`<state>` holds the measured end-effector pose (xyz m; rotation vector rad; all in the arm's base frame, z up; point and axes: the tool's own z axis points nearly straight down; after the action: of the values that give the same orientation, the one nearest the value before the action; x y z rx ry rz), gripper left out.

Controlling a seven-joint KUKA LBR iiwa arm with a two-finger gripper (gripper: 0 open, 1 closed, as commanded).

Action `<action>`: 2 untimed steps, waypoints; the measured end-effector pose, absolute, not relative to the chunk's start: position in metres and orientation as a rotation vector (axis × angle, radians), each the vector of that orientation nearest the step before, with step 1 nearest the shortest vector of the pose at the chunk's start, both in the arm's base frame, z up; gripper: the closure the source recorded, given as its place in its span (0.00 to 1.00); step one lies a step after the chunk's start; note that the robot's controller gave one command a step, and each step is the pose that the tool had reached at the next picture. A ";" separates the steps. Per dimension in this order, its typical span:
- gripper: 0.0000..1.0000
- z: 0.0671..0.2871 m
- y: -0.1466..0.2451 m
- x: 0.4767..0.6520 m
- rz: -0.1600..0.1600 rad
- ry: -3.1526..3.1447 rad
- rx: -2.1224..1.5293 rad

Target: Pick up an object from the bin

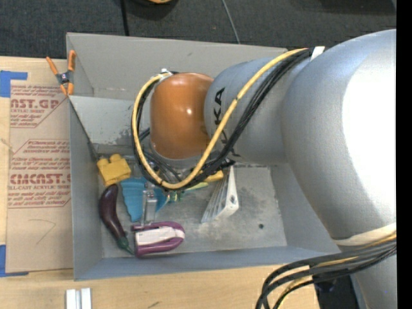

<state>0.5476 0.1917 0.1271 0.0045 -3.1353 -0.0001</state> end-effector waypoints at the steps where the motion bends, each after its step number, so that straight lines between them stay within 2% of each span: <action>1: 0.00 0.132 0.191 0.549 -0.002 -3.141 0.002; 2: 0.00 0.104 0.183 0.564 -0.006 -3.147 0.042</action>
Offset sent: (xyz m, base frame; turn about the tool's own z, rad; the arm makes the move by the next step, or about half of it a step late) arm 0.0270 -0.0218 -0.0571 -0.0423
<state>0.5644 0.1828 0.1045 0.0420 -3.1471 -0.0063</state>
